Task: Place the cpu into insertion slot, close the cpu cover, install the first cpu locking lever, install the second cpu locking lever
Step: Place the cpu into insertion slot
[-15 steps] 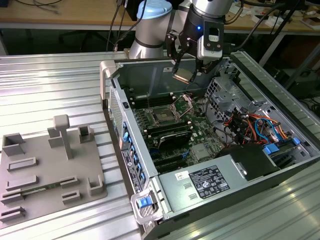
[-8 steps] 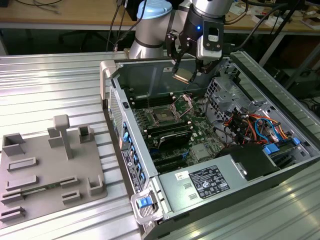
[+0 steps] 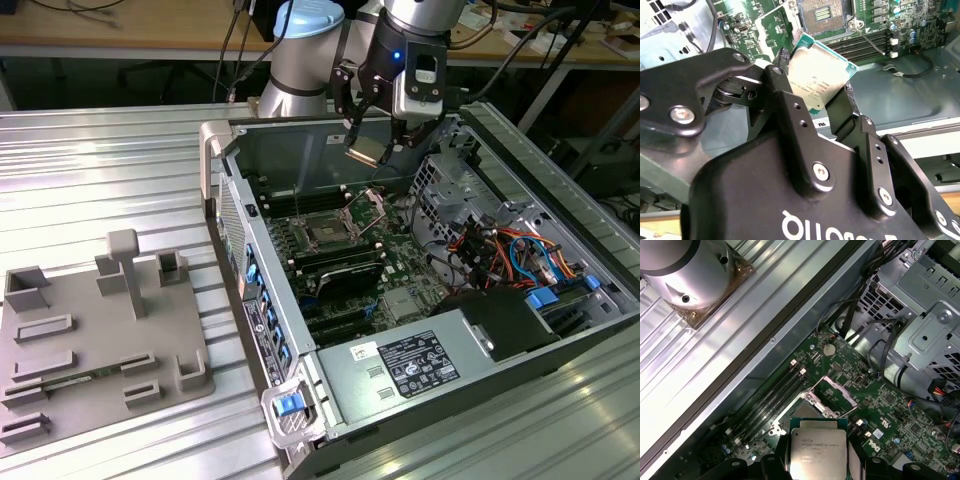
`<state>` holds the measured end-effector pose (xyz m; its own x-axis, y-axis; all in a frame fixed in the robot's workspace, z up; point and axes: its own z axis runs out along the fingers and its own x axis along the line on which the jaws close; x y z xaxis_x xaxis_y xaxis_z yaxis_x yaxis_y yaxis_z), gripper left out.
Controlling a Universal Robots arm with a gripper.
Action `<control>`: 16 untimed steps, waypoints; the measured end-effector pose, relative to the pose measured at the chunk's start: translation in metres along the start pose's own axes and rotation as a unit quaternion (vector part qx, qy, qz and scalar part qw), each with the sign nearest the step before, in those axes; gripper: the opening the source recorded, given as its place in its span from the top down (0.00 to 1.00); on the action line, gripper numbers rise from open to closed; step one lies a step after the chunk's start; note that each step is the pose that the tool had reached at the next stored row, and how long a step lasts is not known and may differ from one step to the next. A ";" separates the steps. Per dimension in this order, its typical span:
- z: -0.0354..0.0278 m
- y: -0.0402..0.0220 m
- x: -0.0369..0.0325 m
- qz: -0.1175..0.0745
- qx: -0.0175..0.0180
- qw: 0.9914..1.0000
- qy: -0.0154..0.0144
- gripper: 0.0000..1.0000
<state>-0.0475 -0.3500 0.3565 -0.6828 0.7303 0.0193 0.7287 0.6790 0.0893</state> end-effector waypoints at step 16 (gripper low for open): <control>0.0000 -0.0002 0.0002 0.012 0.000 1.000 -0.001 0.45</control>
<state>-0.0477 -0.3500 0.3565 -0.6651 0.7465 0.0194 0.7448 0.6612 0.0893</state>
